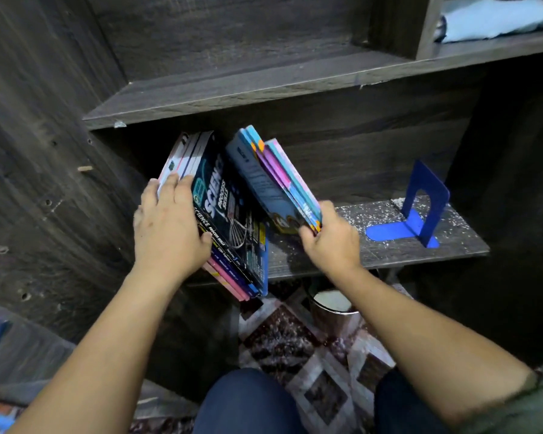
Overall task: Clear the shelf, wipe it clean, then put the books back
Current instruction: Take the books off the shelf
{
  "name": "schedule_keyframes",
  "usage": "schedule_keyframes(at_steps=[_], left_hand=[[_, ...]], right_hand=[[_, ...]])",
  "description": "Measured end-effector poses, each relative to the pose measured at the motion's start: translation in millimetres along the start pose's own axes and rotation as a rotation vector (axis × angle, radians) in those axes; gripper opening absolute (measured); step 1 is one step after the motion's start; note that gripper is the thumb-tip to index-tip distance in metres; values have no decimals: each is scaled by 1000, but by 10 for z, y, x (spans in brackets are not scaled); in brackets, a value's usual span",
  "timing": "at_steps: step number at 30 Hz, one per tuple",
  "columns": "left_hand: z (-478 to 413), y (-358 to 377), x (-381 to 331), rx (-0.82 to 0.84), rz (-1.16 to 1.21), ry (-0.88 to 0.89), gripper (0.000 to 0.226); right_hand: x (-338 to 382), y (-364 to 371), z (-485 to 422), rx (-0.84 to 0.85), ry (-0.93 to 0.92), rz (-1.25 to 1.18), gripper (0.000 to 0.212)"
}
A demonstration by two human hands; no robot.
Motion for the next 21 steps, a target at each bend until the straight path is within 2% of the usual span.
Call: schedule_keyframes(at_steps=[3,5,8,10,12,14,16,18,19,21], left_hand=[[41,-128,-170,28,74,-75,98],[156,-341,-525,-97,181,0,103],[548,-620,-1471,-314,103,450,101],[803,-613,-2098,-415,-17,741,69],[976,-546,-2581,-473,-117,919,33],[1086,-530,-2935,-460,-164,1014,11],[1234,-549,-3271,-420,-117,1158,14],[1394,-498,-3568,-356,-121,1273,7],[1477,-452,-3712,-320,-139,1316,8],[1663,-357,-4001,-285,-169,1369,27]], right_hand=[[-151,-425,169,-65,-93,87,36],[-291,-690,366,-124,-146,157,37],[-496,-1098,661,-201,-185,236,45],[-619,-1380,853,-248,-201,261,45],[-729,-1624,1045,-265,-217,279,43],[-882,-1837,1225,-250,-195,276,42],[-1087,-2034,1396,-216,-130,286,38],[-1318,-2181,1554,-141,-7,311,32],[-1442,-2223,1628,-95,64,317,32],[-1680,-2307,1780,-53,207,325,35]])
Point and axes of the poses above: each hand's wrist, its own z-axis away from the middle knuckle, its own y-axis out of the palm, x = y × z, the point moved 8 cm from there along -z, towards the middle knuckle, and after that the axes turned 2 degrees about -z, right-handed, at the moved point
